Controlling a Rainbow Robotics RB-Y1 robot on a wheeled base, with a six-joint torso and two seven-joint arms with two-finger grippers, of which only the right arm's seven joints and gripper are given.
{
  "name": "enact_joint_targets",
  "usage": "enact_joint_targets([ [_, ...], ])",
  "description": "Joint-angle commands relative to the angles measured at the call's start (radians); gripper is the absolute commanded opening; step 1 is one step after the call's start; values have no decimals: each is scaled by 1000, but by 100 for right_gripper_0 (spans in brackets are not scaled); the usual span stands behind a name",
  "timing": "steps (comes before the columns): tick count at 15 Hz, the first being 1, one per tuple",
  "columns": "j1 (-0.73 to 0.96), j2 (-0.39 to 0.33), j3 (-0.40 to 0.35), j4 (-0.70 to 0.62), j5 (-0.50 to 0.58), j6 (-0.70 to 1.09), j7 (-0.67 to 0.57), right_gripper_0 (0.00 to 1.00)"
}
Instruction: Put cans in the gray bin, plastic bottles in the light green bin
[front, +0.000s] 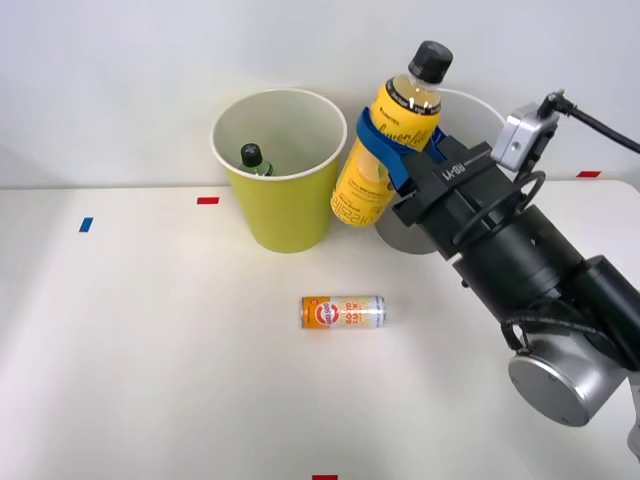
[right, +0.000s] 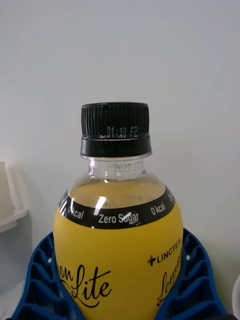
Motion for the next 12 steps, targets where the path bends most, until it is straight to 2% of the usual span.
enact_joint_targets([
  [1, -86, 82, -47, 0, -16, 140, -20, 0],
  [2, -124, 122, -64, 18, -16, 192, -25, 0],
  [7, -324, 261, -57, 280, -2, 167, -12, 0],
  [12, -448, 324, -50, 434, 15, 163, 9, 0],
])
